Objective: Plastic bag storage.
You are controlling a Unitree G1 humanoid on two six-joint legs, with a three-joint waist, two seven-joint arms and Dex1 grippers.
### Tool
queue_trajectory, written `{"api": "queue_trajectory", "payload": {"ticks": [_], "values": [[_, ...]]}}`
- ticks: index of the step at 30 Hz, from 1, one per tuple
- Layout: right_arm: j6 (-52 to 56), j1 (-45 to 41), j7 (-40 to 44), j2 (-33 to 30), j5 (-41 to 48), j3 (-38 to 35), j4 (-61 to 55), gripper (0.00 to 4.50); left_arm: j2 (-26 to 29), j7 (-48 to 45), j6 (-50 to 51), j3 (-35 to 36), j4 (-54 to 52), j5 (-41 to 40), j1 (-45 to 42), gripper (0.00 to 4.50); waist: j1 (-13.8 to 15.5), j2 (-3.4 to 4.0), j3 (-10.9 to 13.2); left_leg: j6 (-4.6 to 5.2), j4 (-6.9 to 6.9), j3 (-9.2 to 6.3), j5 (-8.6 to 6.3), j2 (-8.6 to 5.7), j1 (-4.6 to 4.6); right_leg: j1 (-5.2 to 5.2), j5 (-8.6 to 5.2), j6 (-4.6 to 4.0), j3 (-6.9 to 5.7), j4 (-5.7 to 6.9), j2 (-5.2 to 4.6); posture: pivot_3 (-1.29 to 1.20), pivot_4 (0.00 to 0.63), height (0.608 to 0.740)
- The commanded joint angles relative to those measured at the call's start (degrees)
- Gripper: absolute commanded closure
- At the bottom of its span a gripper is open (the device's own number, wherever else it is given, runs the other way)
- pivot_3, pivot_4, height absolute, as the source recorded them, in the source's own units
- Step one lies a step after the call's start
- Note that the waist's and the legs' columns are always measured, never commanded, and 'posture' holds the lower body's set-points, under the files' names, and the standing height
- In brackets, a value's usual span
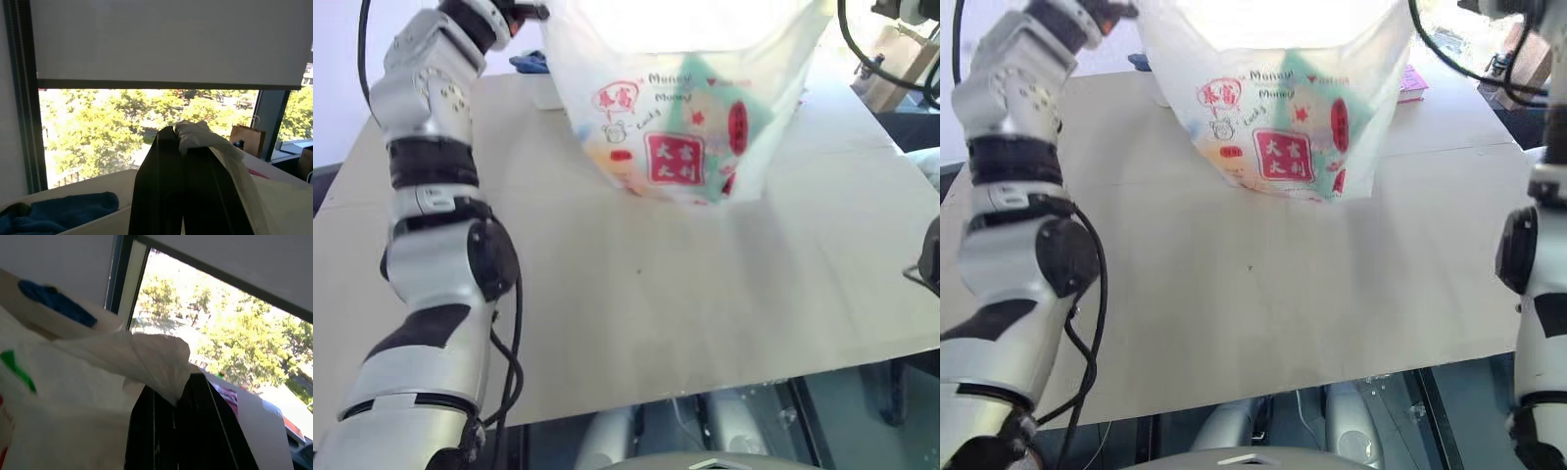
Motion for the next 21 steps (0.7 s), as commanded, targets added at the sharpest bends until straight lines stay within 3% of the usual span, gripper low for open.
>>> {"api": "queue_trajectory", "payload": {"ticks": [1,5,7,10,13,16,17,20,21], "values": [[11.30,14.63,1.75,-5.20,5.29,-3.86,-20.63,4.50,-1.94,1.95,8.87,-2.80,-22.05,-3.61,15.71,4.44,0.40,0.02,-0.04,-0.01,-0.07,0.01,0.02,-0.07,0.03,0.07,0.00,0.00,-0.03,-0.05,-0.01,0.00,0.150,0.740],[14.10,36.87,-1.87,-4.59,6.52,-3.43,-37.63,4.50,-4.00,5.36,6.52,-9.18,-31.18,2.30,30.64,4.44,1.16,-0.01,0.00,0.02,0.46,-0.01,0.01,-0.21,-0.20,0.15,0.00,0.00,-0.01,-0.13,-0.02,0.00,0.150,0.740],[12.85,45.00,-4.21,-2.28,6.12,-2.71,-41.37,4.50,-4.37,5.84,5.57,-10.21,-31.89,3.61,34.09,4.44,1.98,-0.08,-0.05,0.03,0.53,-0.01,0.00,-0.24,0.22,0.53,0.00,0.00,-0.04,-0.19,-0.04,0.00,0.150,0.740],[9.81,53.22,-8.10,-0.53,3.27,-1.74,-42.41,4.50,-2.83,4.78,3.61,-11.95,-33.04,5.96,39.15,4.44,2.67,-0.06,-0.05,0.03,0.65,0.21,0.02,-0.26,0.70,0.94,0.02,0.06,0.07,-0.11,-0.02,0.00,0.150,0.740],[7.35,59.62,-12.26,0.75,0.20,0.37,-43.89,4.50,-2.49,4.54,2.25,-12.92,-34.19,7.22,43.53,4.44,3.67,-0.08,-0.07,0.11,0.41,0.38,-0.04,-0.25,2.07,2.23,0.04,0.12,0.18,-0.32,0.05,0.00,0.150,0.740],[4.19,62.59,-12.40,0.03,-0.63,0.80,-44.60,4.50,-4.03,4.29,-0.91,-12.08,-33.99,6.51,45.09,4.44,4.50,-0.09,-0.07,0.12,0.29,0.28,-0.06,-0.19,2.18,2.39,0.04,0.14,0.12,-0.62,0.07,0.00,0.150,0.740],[3.48,63.35,-10.55,-0.19,1.21,-1.36,-45.60,4.22,-3.33,2.26,0.29,-11.06,-34.95,4.34,45.78,4.49,4.67,-0.09,-0.07,0.12,0.29,0.30,-0.06,-0.19,2.09,2.33,0.06,0.16,0.12,-0.64,0.07,0.00,0.150,0.740],[1.73,66.52,-5.25,-0.74,6.78,-7.69,-50.59,3.18,-0.99,-4.07,3.56,-6.29,-38.87,-3.91,49.00,3.70,4.73,-0.09,-0.07,0.13,0.27,0.29,-0.06,-0.19,2.02,2.33,0.12,0.25,0.11,-0.83,0.08,0.00,0.150,0.740],[1.56,68.10,-3.64,-0.52,9.09,-10.22,-52.66,2.66,-0.14,-5.41,4.13,-4.94,-40.11,-5.72,50.51,3.18,4.68,-0.10,-0.08,0.15,0.20,0.29,-0.07,-0.16,2.02,2.33,0.12,0.26,0.11,-0.92,0.09,0.00,0.150,0.740]]}}
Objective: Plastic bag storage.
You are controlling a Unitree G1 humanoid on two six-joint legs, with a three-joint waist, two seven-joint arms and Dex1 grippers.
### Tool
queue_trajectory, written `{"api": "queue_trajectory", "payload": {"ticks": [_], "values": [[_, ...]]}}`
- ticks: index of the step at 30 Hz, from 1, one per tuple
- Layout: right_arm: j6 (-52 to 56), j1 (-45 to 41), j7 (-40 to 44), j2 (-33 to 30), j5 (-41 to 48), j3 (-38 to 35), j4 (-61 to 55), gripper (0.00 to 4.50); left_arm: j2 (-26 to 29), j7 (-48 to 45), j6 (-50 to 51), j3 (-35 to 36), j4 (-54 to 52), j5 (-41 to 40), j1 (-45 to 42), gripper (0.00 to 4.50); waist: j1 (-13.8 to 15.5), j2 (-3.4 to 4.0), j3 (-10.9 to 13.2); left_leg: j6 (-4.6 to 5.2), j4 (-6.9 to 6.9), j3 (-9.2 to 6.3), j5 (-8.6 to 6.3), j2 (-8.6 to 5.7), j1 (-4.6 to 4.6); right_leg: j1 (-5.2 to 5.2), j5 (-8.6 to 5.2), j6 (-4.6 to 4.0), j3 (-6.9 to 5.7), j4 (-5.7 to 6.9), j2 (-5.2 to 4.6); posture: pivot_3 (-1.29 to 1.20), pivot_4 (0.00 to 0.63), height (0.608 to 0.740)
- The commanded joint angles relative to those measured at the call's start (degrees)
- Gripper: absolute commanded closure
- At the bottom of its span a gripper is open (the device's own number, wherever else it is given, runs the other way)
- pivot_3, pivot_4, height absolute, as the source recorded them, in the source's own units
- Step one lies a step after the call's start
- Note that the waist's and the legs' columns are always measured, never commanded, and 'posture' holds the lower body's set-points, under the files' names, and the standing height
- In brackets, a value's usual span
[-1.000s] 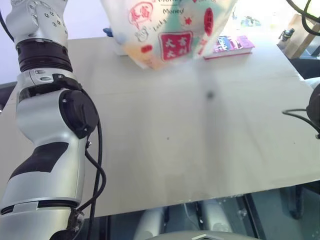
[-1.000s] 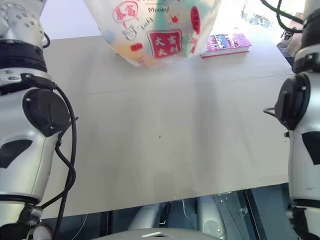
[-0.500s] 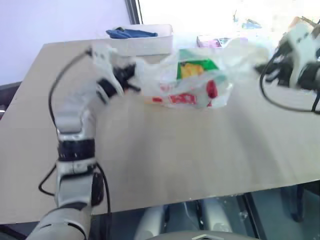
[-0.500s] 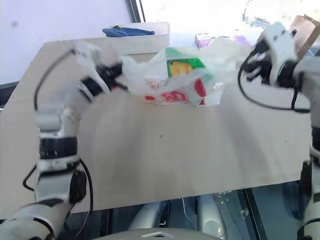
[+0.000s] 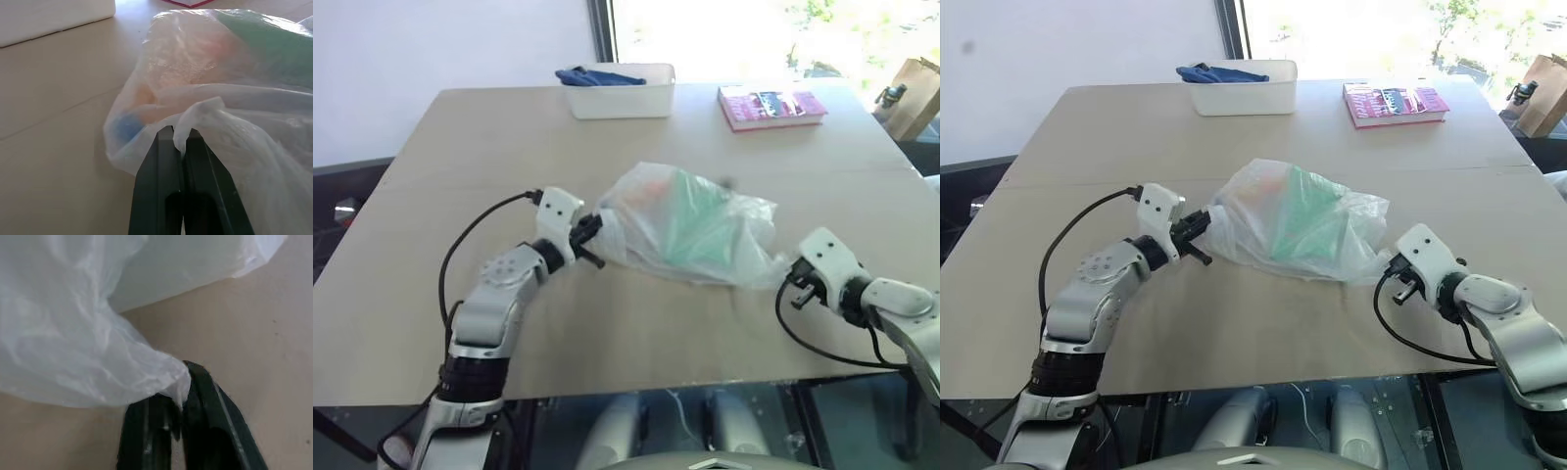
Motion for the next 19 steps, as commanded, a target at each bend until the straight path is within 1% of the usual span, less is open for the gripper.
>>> {"api": "queue_trajectory", "payload": {"ticks": [1,2,5,6,7,9,10,11,12,14,16,19], "values": [[-1.43,3.93,5.88,0.09,8.39,-10.35,-8.84,2.20,3.21,-5.53,1.07,6.31,-6.43,-7.27,4.15,2.79,-0.03,-0.01,0.00,0.00,-0.10,0.00,0.00,0.04,0.06,0.04,0.00,0.00,0.00,-0.09,0.02,0.00,0.150,0.740],[-0.23,6.18,7.37,0.95,12.07,-14.70,-11.09,1.89,4.23,-6.78,1.92,8.23,-7.44,-9.12,6.44,2.46,0.02,-0.01,-0.01,0.00,-0.15,-0.01,0.00,0.04,0.06,0.04,0.00,0.00,0.00,-0.13,0.01,0.00,0.150,0.740],[2.23,16.00,13.36,0.27,19.77,-26.87,-15.05,0.35,6.90,-8.73,4.40,13.72,-8.95,-13.88,12.32,1.01,0.14,0.01,-0.02,0.00,-0.60,-0.04,0.00,0.10,0.15,0.07,0.00,-0.01,0.01,-0.43,0.01,0.00,0.150,0.740],[2.53,20.47,16.14,0.13,21.74,-31.95,-15.33,0.00,7.99,-9.56,5.21,15.84,-8.99,-15.15,14.51,0.57,0.32,0.01,-0.02,0.00,-0.62,-0.08,0.00,0.11,0.14,0.10,0.00,-0.01,0.00,-0.50,0.02,0.00,0.150,0.740],[1.86,24.62,19.14,0.25,23.16,-36.67,-15.50,0.00,9.03,-9.95,5.65,17.74,-8.85,-15.54,16.44,0.03,0.48,0.01,-0.02,0.01,-0.62,-0.15,0.00,0.11,0.15,0.20,0.00,-0.01,-0.02,-0.61,0.02,0.00,0.150,0.740],[0.40,31.37,23.70,0.77,25.63,-45.24,-14.46,0.00,11.43,-11.51,4.22,20.66,-8.14,-14.30,20.53,0.03,0.76,0.02,-0.01,0.04,-0.65,-0.20,-0.02,0.12,0.24,0.40,0.02,0.00,-0.10,-0.81,0.02,0.00,0.150,0.740],[-0.79,33.42,24.93,0.89,26.03,-48.12,-13.31,0.00,12.44,-12.14,3.70,21.98,-7.44,-13.93,22.09,0.03,0.79,0.01,0.00,0.13,-0.75,-0.21,-0.07,0.16,0.48,0.70,0.04,0.02,-0.12,-0.99,0.04,0.00,0.150,0.740],[-2.19,35.26,25.88,0.72,25.69,-49.92,-12.11,0.00,13.38,-12.90,3.33,23.06,-6.72,-13.91,23.33,0.03,0.78,0.02,0.03,0.35,-0.86,-0.15,-0.21,0.17,0.90,1.10,0.07,0.02,-0.05,-1.11,0.03,0.00,0.150,0.740],[-3.62,36.76,26.68,0.55,24.65,-50.66,-10.73,0.00,14.31,-14.00,2.76,23.77,-5.93,-13.61,24.53,0.03,0.81,0.01,0.02,0.44,-0.96,-0.13,-0.27,0.19,1.12,1.31,0.08,0.02,-0.05,-1.21,0.03,0.00,0.150,0.740],[-5.91,38.66,27.86,0.45,23.82,-50.57,-8.71,0.00,15.38,-15.14,1.75,24.52,-4.29,-13.02,25.59,0.03,0.90,0.01,0.02,0.50,-1.03,-0.13,-0.32,0.25,1.40,1.68,0.11,0.05,-0.09,-1.46,0.03,0.00,0.150,0.740],[-9.51,39.28,27.18,0.25,20.60,-47.29,-6.12,0.00,15.88,-15.64,1.14,24.83,-3.07,-12.95,25.57,0.03,1.11,0.00,0.01,0.51,-1.16,-0.12,-0.32,0.28,1.60,1.89,0.14,0.05,-0.08,-1.67,0.04,0.00,0.150,0.740],[-13.79,39.74,27.15,-0.41,17.35,-43.57,-3.31,0.00,16.16,-16.21,0.93,25.26,-2.92,-13.39,25.00,0.03,1.29,0.00,0.00,0.50,-1.29,-0.10,-0.32,0.31,1.64,1.90,0.17,0.05,-0.06,-1.83,0.04,0.00,0.150,0.740]]}}
